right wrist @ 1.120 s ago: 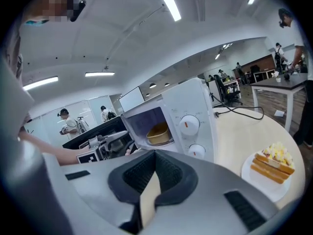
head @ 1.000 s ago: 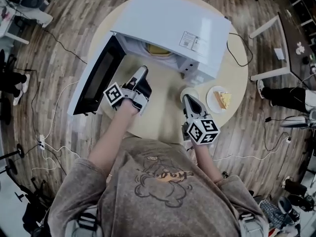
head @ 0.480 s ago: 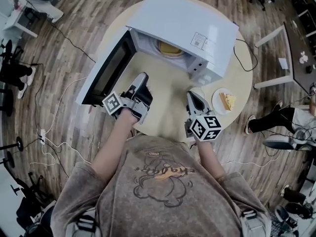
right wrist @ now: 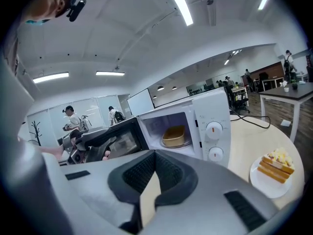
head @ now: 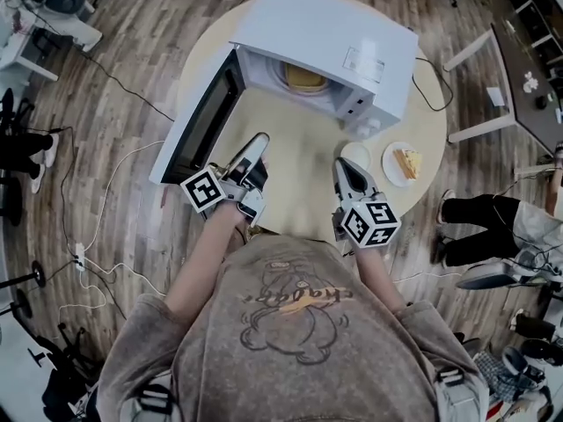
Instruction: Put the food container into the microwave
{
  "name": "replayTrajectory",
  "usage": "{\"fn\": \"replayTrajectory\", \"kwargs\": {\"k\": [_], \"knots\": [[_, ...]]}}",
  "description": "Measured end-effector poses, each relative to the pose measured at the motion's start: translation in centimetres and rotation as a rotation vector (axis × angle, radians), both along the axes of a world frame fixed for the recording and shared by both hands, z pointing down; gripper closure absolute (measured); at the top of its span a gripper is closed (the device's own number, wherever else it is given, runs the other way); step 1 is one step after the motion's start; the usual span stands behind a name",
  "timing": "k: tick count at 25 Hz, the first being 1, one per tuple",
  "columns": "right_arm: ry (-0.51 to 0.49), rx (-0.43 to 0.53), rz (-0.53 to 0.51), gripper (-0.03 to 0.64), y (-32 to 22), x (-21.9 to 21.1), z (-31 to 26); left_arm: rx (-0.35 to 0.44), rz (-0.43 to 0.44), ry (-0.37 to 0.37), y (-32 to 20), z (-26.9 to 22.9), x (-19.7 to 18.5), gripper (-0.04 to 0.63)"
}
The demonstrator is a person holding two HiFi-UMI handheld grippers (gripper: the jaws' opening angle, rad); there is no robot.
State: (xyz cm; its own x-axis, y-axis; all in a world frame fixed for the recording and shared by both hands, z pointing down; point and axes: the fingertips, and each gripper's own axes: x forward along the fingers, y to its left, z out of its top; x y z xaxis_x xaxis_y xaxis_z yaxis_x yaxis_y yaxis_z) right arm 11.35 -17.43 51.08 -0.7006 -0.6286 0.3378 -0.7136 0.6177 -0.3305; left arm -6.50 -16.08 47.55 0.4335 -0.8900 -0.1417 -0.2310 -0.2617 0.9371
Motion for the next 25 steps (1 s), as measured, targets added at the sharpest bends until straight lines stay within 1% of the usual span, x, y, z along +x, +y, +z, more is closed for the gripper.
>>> {"fn": "replayTrajectory", "kwargs": {"k": [6, 8, 13, 17, 20, 21, 22, 25], "knots": [[-0.002, 0.030, 0.039, 0.615, 1.2, 0.6, -1.0, 0.048, 0.056, -0.236, 1.6, -0.3, 0.5, 0.448], [0.002, 0.042, 0.056, 0.615, 1.4, 1.0, -1.2, 0.058, 0.061, -0.335, 2.0, 0.0, 0.6, 0.448], [0.008, 0.059, 0.107, 0.615, 2.0, 2.7, -1.4, 0.100, 0.066, -0.578, 3.0, 0.7, 1.5, 0.453], [0.018, 0.060, 0.115, 0.615, 2.7, 3.1, -1.0, 0.121, 0.060, -0.698, 3.5, 1.3, 1.3, 0.454], [0.039, 0.071, 0.114, 0.615, 3.1, 3.2, -0.7, 0.127, 0.049, -0.840, 4.0, 2.1, 0.7, 0.459], [0.046, 0.074, 0.113, 0.615, 3.2, 3.2, -0.7, 0.126, 0.043, -0.878, 4.2, 2.3, 0.5, 0.459], [0.052, 0.077, 0.113, 0.615, 3.3, 3.2, -0.7, 0.124, 0.037, -0.900, 4.4, 2.3, 0.2, 0.460], [0.067, 0.085, 0.117, 0.616, 3.5, 3.3, -0.7, 0.122, 0.026, -0.926, 4.8, 2.4, -0.5, 0.474]]}}
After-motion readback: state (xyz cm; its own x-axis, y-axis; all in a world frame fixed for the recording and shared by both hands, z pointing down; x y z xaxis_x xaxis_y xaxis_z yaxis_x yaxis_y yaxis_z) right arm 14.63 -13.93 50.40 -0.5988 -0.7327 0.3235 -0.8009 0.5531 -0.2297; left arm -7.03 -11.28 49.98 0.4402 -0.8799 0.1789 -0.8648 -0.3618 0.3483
